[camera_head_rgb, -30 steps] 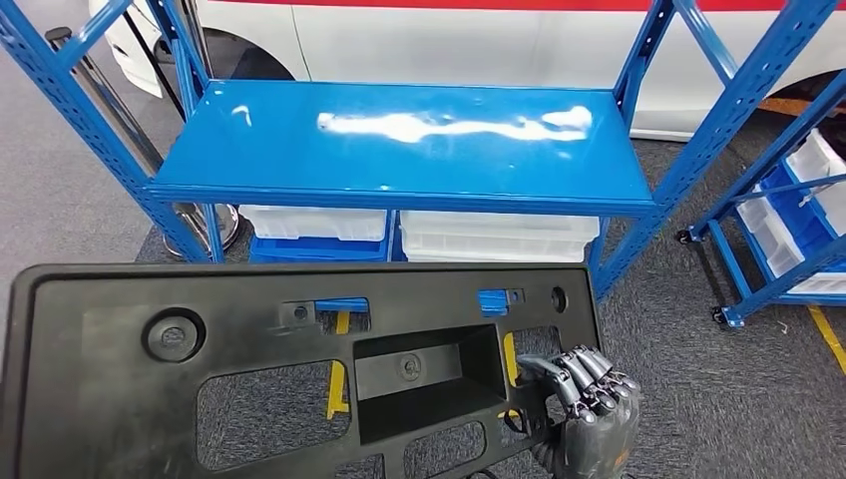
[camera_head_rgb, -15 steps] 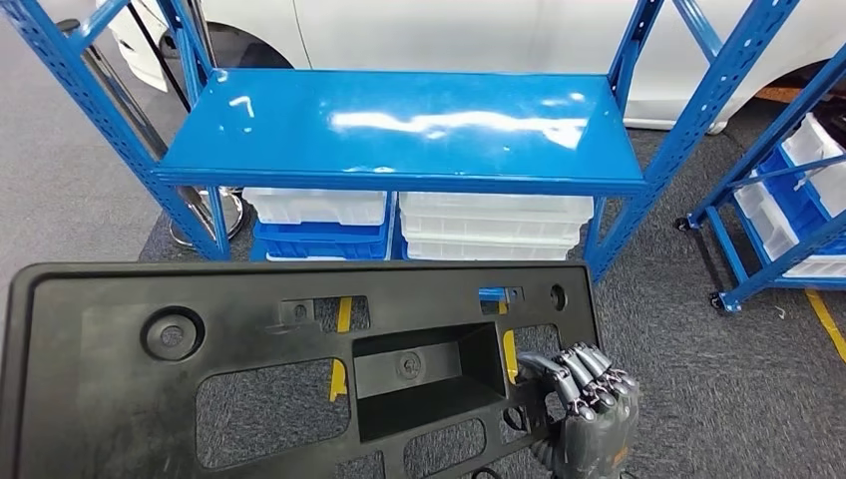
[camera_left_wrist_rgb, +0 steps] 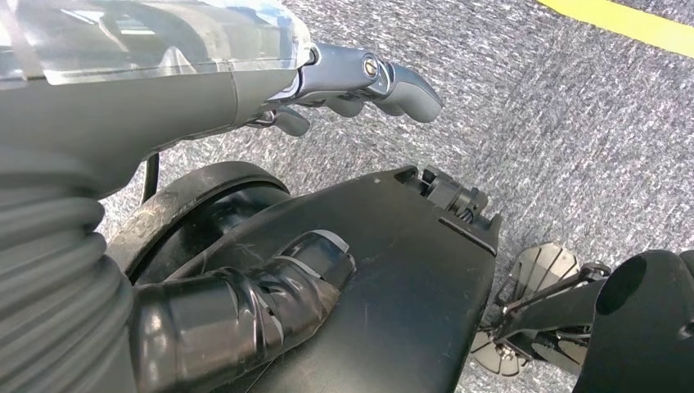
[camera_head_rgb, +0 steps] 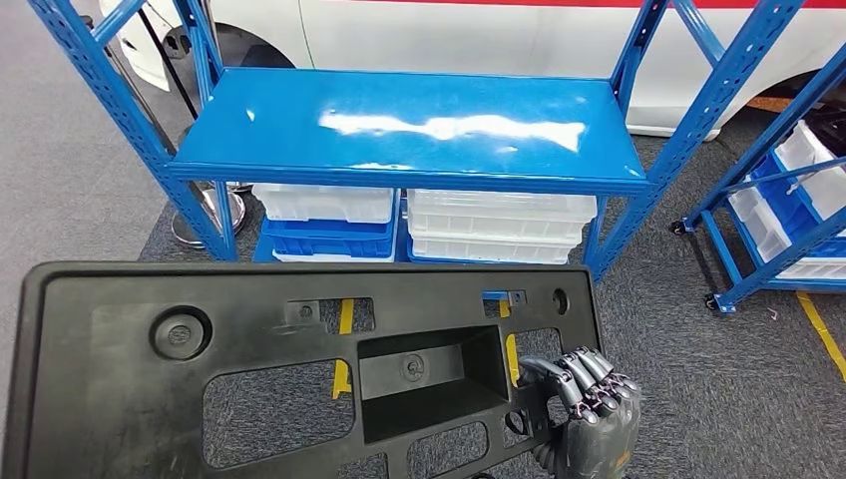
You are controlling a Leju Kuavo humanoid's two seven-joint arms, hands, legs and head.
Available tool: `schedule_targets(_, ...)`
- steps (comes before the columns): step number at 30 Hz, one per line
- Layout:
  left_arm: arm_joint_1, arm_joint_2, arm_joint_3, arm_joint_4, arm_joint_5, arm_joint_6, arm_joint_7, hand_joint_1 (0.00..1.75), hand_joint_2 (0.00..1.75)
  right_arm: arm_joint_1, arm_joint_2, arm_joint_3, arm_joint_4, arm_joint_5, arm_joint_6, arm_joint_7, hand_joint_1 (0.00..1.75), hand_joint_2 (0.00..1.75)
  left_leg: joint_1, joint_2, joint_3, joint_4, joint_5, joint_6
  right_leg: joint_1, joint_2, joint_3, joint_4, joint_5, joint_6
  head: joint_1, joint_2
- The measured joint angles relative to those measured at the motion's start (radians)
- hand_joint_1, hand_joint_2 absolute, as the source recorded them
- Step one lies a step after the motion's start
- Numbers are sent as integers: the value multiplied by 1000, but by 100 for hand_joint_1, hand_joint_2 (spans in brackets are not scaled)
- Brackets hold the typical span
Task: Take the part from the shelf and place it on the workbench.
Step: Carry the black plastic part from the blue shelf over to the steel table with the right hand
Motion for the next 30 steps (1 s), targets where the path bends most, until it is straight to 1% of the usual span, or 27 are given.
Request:
schedule_targets(2,0,0,1,0,-1,1,0,0,175,1,0,0,0,-1,0,0,175,175,3,4,3,-10,11,10,-1,2,1,-6,4,11,0,0)
schedule_targets(3,0,0,1,0,-1,2,1,0,175,2,0,-1,-1,-2,0,0,175,175,7,8,6,-22,21,16,1,3,-4,3,-7,14,0,0)
schedule_targets(4,0,0,1,0,-2,3,1,0,175,3,0,-1,-1,-4,0,0,175,175,12,12,8,-33,29,21,3,3,-17,31,-30,15,0,0)
schedule_targets(5,0,-1,1,0,-2,3,2,0,175,4,-1,-2,-1,-7,0,0,175,175,15,18,8,-38,35,24,3,4,-38,82,-65,16,1,0)
schedule_targets(6,0,-1,2,0,-2,4,2,0,175,6,-1,-2,0,-10,0,0,175,175,15,22,4,-38,37,25,2,3,-66,149,-103,17,1,0)
schedule_targets(7,0,-1,2,0,-2,4,2,0,175,8,-2,-3,0,-12,0,0,175,175,15,28,-1,-34,37,25,-1,3,-92,214,-132,18,1,0)
schedule_targets(8,0,-1,2,0,-2,5,2,0,175,10,-2,-4,1,-14,0,0,175,175,15,33,-6,-28,35,23,-3,3,-108,258,-146,20,1,0)
schedule_targets(9,0,-1,3,0,-2,5,2,0,175,12,-2,-5,1,-15,0,0,175,175,16,39,-10,-22,33,19,-7,1,-106,264,-140,22,1,0)
schedule_targets(10,0,-1,3,0,-2,5,2,0,175,13,-3,-6,1,-16,0,0,175,175,18,45,-14,-14,29,14,-10,-2,-83,229,-119,24,1,0)
schedule_targets(12,0,-1,3,0,-2,6,2,0,175,14,-3,-6,1,-16,0,0,175,175,21,57,-20,3,18,-1,-13,-26,-13,108,-77,27,1,0)
schedule_targets(13,0,0,3,0,-3,6,2,0,175,14,-3,-6,1,-16,0,0,175,175,20,61,-23,12,12,-9,-12,-36,10,66,-68,22,1,0)
schedule_targets(14,0,0,4,0,-3,6,2,0,175,14,-2,-6,0,-16,0,0,175,175,19,65,-25,18,7,-17,-8,-42,19,48,-69,14,0,0)
schedule_targets(15,0,0,4,0,-3,6,2,0,175,14,-2,-6,0,-16,0,0,175,175,17,68,-25,20,5,-24,-4,-39,17,51,-72,4,0,0)
schedule_targets(17,-1,0,4,0,-3,7,3,0,175,15,-2,-6,0,-16,-1,0,175,175,20,77,-22,21,3,-35,-3,-24,12,50,-70,-14,0,0)
schedule_targets(18,-1,0,4,0,-3,7,2,0,175,15,-2,-6,0,-16,-1,0,175,175,22,72,-22,28,-6,-41,-3,-16,10,49,-67,-22,0,0)
schedule_targets(19,-1,0,4,0,-3,7,2,0,175,15,-2,-6,-1,-15,-1,0,175,175,24,59,-30,50,-27,-45,-3,-8,7,48,-63,-30,0,0)
schedule_targets(20,0,0,4,0,-3,7,2,0,175,15,-2,-6,-1,-15,-1,0,175,175,26,42,-47,93,-58,-49,-3,0,3,46,-59,-36,-1,0)
schedule_targets(21,0,0,4,0,-4,7,1,0,175,14,-1,-6,-1,-15,-1,0,175,175,26,24,-72,153,-97,-50,-1,7,-2,47,-56,-41,-1,0)
schedule_targets(22,0,0,4,0,-3,7,0,0,175,14,-1,-6,0,-14,-1,0,175,175,26,13,-100,220,-132,-50,2,16,-7,47,-52,-46,-1,0)
schedule_targets(23,0,0,4,0,-3,7,-2,0,175,14,0,-6,0,-13,-1,0,175,175,25,9,-122,275,-154,-47,6,26,-12,47,-49,-49,-1,0)
schedule_targets(24,0,0,4,0,-4,8,-2,0,175,15,0,-6,1,-12,-1,0,175,175,24,6,-129,300,-156,-42,11,37,-16,47,-46,-52,-1,0)
schedule_targets(25,0,0,4,0,-4,8,-2,0,175,15,0,-7,1,-11,-1,0,175,175,20,4,-118,287,-140,-33,17,49,-19,47,-42,-54,-1,0)
schedule_targets(26,-1,0,4,0,-5,8,-1,0,175,15,0,-7,2,-10,-1,0,175,175,16,-2,-88,236,-109,-20,22,62,-21,47,-37,-55,-1,0)
schedule_targets(27,0,1,5,0,-5,7,0,0,175,15,0,-7,2,-10,-1,0,175,175,9,-20,-52,164,-77,-1,27,74,-23,47,-32,-57,-1,0)
schedule_targets(28,0,1,5,0,-6,6,1,0,175,14,0,-7,2,-10,-1,0,175,175,4,-41,-21,100,-54,18,30,84,-25,47,-27,-56,0,0)
schedule_targets(29,0,2,5,0,-6,6,2,0,175,14,0,-7,2,-10,-1,0,175,175,-1,-57,0,53,-40,33,28,94,-28,46,-22,-53,-1,0)
schedule_targets(30,0,3,6,0,-6,5,2,0,175,14,0,-8,2,-10,-1,0,175,175,-5,-67,8,29,-36,45,24,101,-31,45,-17,-48,-2,0)
